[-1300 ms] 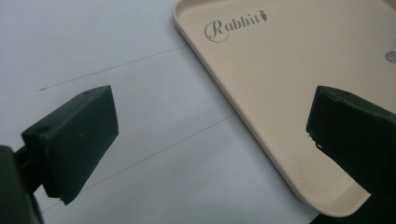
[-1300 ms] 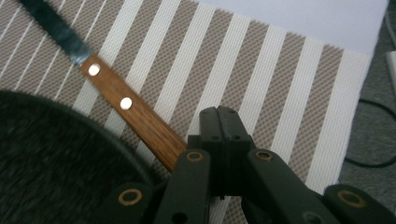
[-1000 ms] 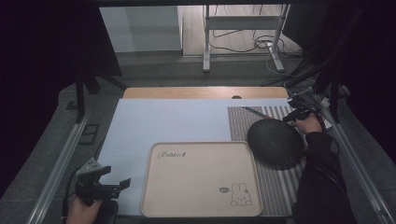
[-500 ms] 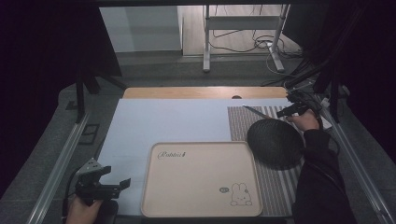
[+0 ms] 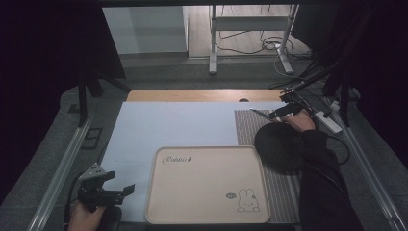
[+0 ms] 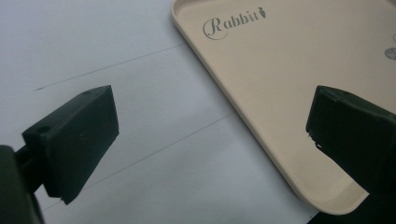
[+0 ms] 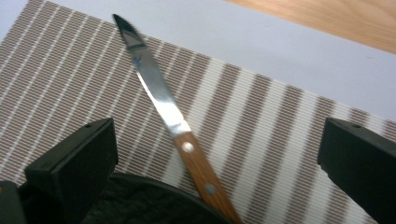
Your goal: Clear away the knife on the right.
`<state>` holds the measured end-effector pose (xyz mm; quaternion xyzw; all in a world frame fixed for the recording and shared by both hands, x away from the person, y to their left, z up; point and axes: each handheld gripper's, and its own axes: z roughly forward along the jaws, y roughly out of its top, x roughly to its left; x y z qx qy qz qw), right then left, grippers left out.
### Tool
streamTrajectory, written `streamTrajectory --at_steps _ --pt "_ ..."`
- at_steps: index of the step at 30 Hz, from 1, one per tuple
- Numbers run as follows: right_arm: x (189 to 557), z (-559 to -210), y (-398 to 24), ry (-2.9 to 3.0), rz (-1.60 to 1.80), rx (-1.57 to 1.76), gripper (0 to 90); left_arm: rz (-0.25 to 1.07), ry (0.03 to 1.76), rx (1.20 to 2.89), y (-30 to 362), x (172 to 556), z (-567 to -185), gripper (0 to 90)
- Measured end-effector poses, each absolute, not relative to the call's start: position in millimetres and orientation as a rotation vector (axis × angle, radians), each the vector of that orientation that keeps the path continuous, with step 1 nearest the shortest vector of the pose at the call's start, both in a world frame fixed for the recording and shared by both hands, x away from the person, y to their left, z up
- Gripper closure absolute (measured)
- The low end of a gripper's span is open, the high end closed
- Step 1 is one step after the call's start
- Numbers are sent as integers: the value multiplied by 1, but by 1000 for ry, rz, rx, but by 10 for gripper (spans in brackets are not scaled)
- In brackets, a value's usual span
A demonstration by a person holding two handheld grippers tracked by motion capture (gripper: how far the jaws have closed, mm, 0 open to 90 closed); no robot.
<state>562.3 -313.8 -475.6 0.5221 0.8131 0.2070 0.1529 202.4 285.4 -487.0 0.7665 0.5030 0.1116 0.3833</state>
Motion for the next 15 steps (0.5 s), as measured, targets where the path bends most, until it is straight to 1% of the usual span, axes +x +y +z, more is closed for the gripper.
streamTrajectory --at_steps 6,14,15 --pt "569 -489 -305 2374 526 1495 0 282 1284 1953 286 202 -487 25" --pt "576 -502 -313 2384 466 1534 0 281 1284 1954 286 202 -487 25" --pt "577 -503 -314 2382 466 1535 18 281 1285 1953 286 202 -487 25"
